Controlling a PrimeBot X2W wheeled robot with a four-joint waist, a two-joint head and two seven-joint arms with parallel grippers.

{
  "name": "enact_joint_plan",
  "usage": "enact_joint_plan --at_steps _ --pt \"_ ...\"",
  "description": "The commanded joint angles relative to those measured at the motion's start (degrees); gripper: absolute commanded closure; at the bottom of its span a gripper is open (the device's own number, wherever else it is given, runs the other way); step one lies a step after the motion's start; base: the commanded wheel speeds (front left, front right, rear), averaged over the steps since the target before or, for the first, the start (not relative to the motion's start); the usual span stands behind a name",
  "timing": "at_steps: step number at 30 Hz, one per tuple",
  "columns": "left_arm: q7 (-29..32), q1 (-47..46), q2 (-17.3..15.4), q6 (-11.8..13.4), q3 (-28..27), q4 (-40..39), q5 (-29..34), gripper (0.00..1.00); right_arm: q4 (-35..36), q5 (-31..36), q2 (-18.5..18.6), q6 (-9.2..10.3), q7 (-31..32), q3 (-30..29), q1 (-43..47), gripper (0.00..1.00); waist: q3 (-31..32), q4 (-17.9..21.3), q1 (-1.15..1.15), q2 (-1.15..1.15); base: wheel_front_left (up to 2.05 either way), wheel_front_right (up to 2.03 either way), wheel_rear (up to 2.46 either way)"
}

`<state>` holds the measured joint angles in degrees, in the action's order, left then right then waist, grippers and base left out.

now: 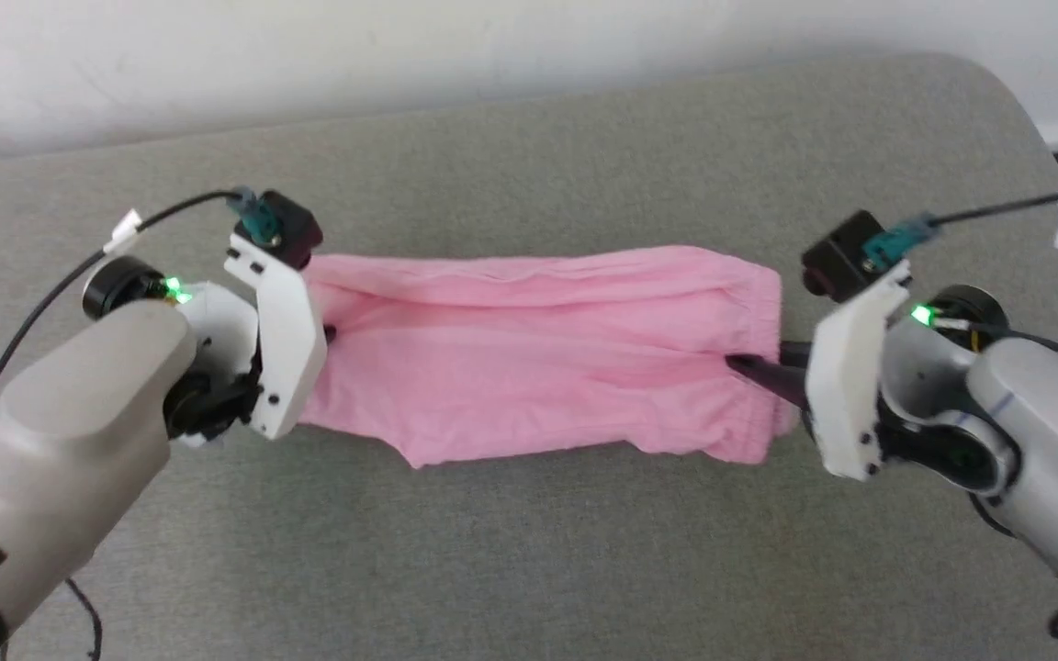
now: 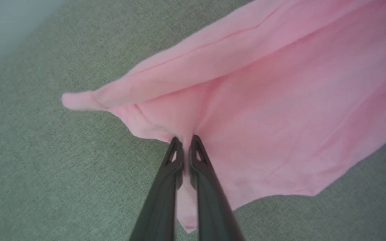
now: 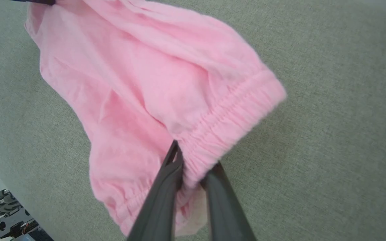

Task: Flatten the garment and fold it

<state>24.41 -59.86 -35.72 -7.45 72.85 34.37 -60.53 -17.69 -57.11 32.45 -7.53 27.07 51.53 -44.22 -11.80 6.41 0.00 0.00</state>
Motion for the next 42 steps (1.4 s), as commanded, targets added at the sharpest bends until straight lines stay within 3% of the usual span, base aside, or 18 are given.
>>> enact_joint_plan --at_steps 1,6,10,16,24,25,26,27,28,31,35,36,39,42 --pt "-0.3 1.5 -1.2 0.0 0.3 -1.4 0.6 1.00 1.5 -0.8 1.5 0.04 -0.4 0.3 1.5 1.00 3.2 -2.6 0.00 0.00 0.00 0.00 0.00" --pt "-0.1 4.9 -4.5 0.0 0.4 -8.0 1.3 1.00 7.4 -3.2 7.9 0.04 0.5 1.0 4.6 1.00 5.0 -4.3 0.00 0.00 0.00 0.00 0.00" --pt "-0.4 7.7 -5.0 0.2 0.4 -10.7 0.8 1.00 8.5 -3.9 10.5 0.04 1.8 1.6 6.5 1.00 4.5 -5.3 0.00 0.00 0.00 0.00 0.00" --pt "-1.2 11.1 -3.0 0.9 0.4 -9.3 -0.1 1.00 3.9 -3.0 10.3 0.04 3.5 2.5 7.5 1.00 1.9 -5.8 0.00 0.00 0.00 0.00 0.00" --pt "-5.4 13.7 1.2 0.6 0.3 -3.1 -0.7 1.00 -3.0 -1.3 6.3 0.04 2.4 5.6 9.0 1.00 0.1 -5.6 0.00 0.00 0.00 0.00 0.00" --pt "-6.2 14.0 1.5 0.6 0.3 -2.5 -0.5 1.00 -3.3 -1.2 5.9 0.04 1.9 5.9 9.1 0.75 0.3 -5.6 0.00 0.00 0.00 0.00 0.00" --pt "-7.3 14.2 1.7 0.6 0.2 -1.8 -0.3 0.96 -3.7 -1.0 5.7 0.04 1.1 6.1 9.2 0.00 0.6 -5.6 0.00 0.00 0.00 0.00 0.00" --pt "-8.6 14.3 1.9 0.7 0.1 -1.2 0.2 0.78 -3.9 -0.4 5.7 0.04 0.2 6.2 9.1 0.00 1.1 -5.5 0.00 0.00 0.00 0.00 0.00" --pt "-10.7 14.3 1.9 1.0 0.1 -0.9 1.4 0.00 -4.1 0.4 5.8 0.04 -0.9 6.1 9.0 0.00 1.6 -5.5 0.00 0.00 0.00 0.00 0.00" --pt "-18.4 15.5 1.6 3.2 -1.3 -0.8 3.2 0.00 -3.3 0.8 6.1 0.04 -3.5 5.4 9.3 0.00 4.0 -5.0 0.00 0.00 0.00 0.00 0.00" --pt "-28.9 18.0 0.2 8.3 -4.1 -3.1 4.8 0.00 0.5 1.4 8.9 0.04 -5.3 3.7 9.5 0.00 6.8 -5.0 0.00 0.00 0.00 0.00 0.00" --pt "-28.9 18.0 0.2 8.3 -4.1 -3.1 4.8 0.00 0.5 1.4 8.9 0.04 -5.3 3.7 9.5 0.00 6.8 -5.0 0.00 0.00 0.00 0.00 0.00" --pt "-35.9 20.0 -1.5 14.0 -6.7 -6.2 6.1 0.00 4.0 2.1 11.8 0.04 -5.1 1.7 9.6 0.00 8.1 -5.3 0.00 0.00 0.00 0.00 0.00" --pt "-38.9 22.2 -3.0 20.7 -10.5 -10.5 7.8 0.00 7.5 2.8 14.3 0.04 -4.2 -1.0 9.7 0.00 8.6 -6.0 0.00 0.00 0.00 0.00 0.00"
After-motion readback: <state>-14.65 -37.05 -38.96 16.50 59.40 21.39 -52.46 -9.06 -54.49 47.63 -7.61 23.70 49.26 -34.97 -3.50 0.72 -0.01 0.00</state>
